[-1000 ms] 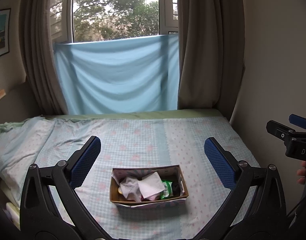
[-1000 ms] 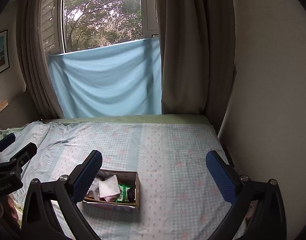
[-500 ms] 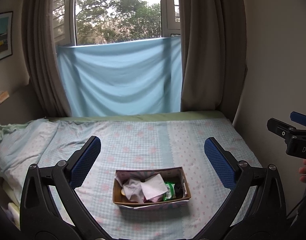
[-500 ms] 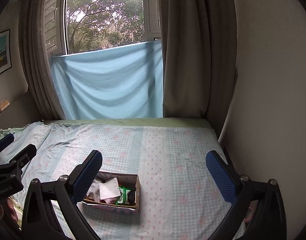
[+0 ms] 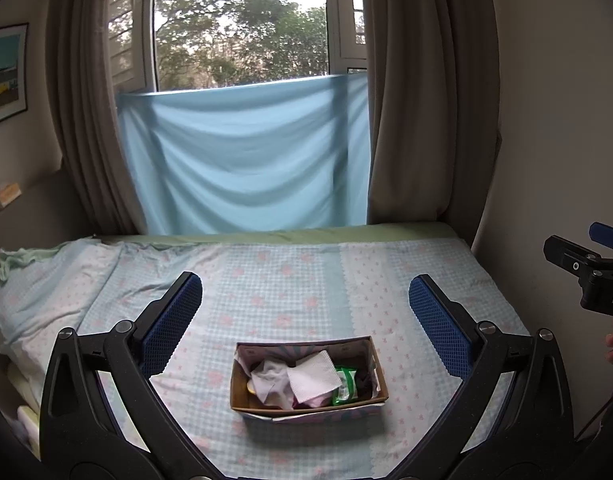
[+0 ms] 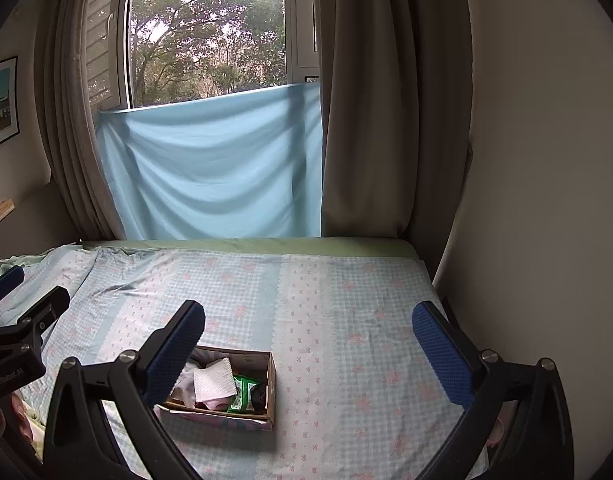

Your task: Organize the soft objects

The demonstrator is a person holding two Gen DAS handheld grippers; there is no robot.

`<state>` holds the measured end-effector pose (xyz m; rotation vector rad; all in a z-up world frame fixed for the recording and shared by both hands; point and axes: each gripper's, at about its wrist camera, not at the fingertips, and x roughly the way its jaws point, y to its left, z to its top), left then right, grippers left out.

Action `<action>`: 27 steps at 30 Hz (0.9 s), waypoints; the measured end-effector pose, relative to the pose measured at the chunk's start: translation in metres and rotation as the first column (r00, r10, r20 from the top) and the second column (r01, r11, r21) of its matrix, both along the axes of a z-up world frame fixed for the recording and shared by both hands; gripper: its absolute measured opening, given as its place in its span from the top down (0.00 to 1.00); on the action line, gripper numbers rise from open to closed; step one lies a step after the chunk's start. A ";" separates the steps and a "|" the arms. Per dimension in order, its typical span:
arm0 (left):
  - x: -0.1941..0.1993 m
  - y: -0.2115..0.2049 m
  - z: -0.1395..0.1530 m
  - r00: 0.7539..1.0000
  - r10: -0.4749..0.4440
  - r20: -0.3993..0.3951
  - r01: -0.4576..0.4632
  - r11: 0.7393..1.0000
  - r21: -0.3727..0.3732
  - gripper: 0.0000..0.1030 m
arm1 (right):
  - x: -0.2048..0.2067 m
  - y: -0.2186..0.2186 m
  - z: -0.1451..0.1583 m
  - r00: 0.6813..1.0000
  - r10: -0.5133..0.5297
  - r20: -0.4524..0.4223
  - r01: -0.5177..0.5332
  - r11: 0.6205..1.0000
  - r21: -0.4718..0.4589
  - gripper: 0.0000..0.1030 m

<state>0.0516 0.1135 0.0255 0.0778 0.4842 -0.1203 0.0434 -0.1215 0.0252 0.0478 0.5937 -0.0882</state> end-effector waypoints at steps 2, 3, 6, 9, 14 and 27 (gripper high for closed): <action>0.001 0.001 0.000 1.000 -0.001 0.000 0.001 1.000 -0.002 0.00 | 0.001 0.000 0.000 1.000 0.000 -0.002 0.000 1.000 -0.002 0.00; 0.001 0.001 0.000 1.000 -0.001 0.001 0.001 1.000 0.000 0.00 | 0.001 0.001 0.000 1.000 -0.001 -0.004 0.001 1.000 -0.002 0.00; 0.002 0.001 -0.001 1.000 -0.001 -0.001 0.001 1.000 0.002 0.00 | 0.001 0.001 0.000 1.000 -0.003 -0.007 0.003 1.000 -0.002 0.00; 0.003 0.002 0.000 1.000 0.000 -0.001 0.000 1.000 0.002 0.00 | 0.001 0.001 0.001 1.000 -0.004 -0.006 0.004 1.000 -0.002 0.00; 0.003 0.003 0.000 1.000 0.002 0.003 -0.002 1.000 0.002 0.00 | 0.001 0.001 0.001 1.000 -0.004 -0.005 0.004 1.000 -0.002 0.00; -0.002 0.001 0.001 0.999 -0.013 0.036 0.013 1.000 0.006 0.00 | 0.003 0.000 0.002 1.000 -0.007 -0.006 0.007 1.000 -0.008 0.00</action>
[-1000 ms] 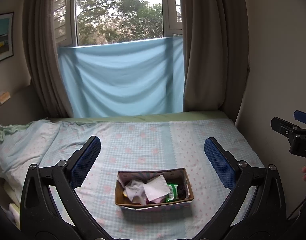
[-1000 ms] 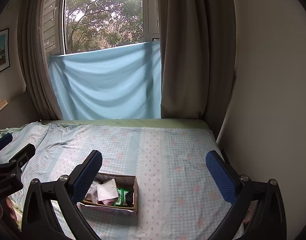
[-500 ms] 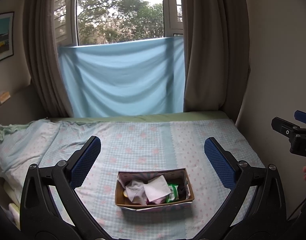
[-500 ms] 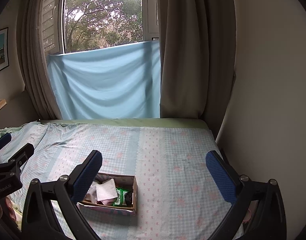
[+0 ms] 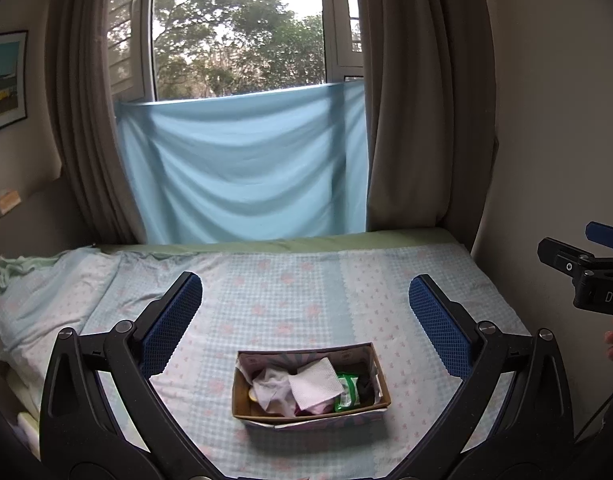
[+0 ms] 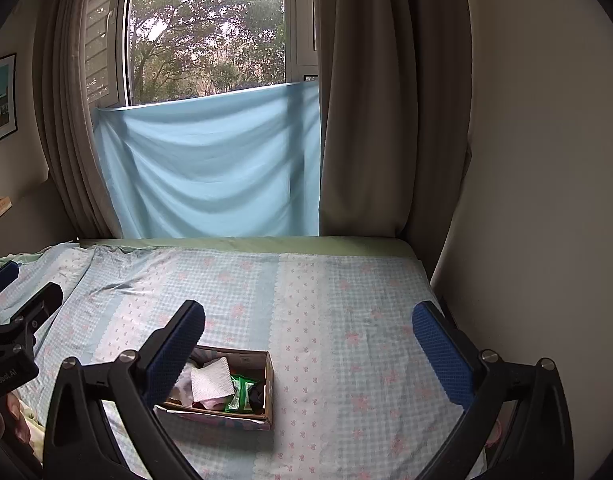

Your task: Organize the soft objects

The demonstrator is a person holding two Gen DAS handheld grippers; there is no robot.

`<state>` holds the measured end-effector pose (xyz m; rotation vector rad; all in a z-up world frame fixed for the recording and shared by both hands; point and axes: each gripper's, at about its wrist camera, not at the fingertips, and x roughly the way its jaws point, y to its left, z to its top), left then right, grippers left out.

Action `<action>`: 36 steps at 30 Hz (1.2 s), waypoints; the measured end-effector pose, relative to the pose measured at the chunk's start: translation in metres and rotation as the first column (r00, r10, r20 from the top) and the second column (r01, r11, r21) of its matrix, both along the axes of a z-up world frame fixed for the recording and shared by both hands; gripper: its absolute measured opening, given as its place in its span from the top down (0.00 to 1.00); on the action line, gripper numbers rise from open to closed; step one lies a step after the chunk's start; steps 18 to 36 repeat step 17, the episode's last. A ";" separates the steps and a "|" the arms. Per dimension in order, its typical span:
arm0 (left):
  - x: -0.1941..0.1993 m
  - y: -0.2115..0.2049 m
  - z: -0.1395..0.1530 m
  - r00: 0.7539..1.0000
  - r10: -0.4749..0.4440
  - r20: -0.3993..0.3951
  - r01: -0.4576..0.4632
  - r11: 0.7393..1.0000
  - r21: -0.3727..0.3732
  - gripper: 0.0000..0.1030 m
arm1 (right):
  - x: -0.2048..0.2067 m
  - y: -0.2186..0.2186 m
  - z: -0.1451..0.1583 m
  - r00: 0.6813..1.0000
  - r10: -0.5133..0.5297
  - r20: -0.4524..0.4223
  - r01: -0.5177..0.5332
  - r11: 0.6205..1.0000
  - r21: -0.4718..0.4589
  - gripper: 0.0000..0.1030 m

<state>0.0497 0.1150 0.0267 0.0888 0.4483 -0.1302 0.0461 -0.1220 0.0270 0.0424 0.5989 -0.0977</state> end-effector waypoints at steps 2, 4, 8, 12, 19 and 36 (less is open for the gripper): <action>-0.002 -0.001 0.000 1.000 0.002 0.007 -0.002 1.000 0.006 0.00 | 0.000 0.001 0.000 1.000 0.000 0.001 0.000 1.000 -0.003 0.00; -0.003 -0.001 0.001 1.000 -0.001 0.013 0.001 1.000 0.003 0.00 | 0.000 0.002 0.000 1.000 0.000 -0.001 0.000 1.000 -0.013 0.00; -0.005 -0.002 0.001 1.000 0.007 0.017 -0.007 1.000 0.000 0.00 | -0.001 0.002 -0.001 1.000 -0.001 0.003 0.001 1.000 -0.007 0.00; -0.005 -0.001 0.002 0.999 0.041 0.035 -0.041 0.999 0.009 0.00 | -0.001 0.003 0.000 1.000 -0.002 0.008 0.002 1.000 -0.006 0.00; -0.009 -0.004 0.004 0.993 0.084 0.089 -0.088 0.995 0.050 0.00 | -0.001 0.004 0.000 1.000 -0.002 0.009 0.002 1.000 -0.007 0.00; -0.009 -0.004 0.004 0.993 0.084 0.089 -0.088 0.995 0.050 0.00 | -0.001 0.004 0.000 1.000 -0.002 0.009 0.002 1.000 -0.007 0.00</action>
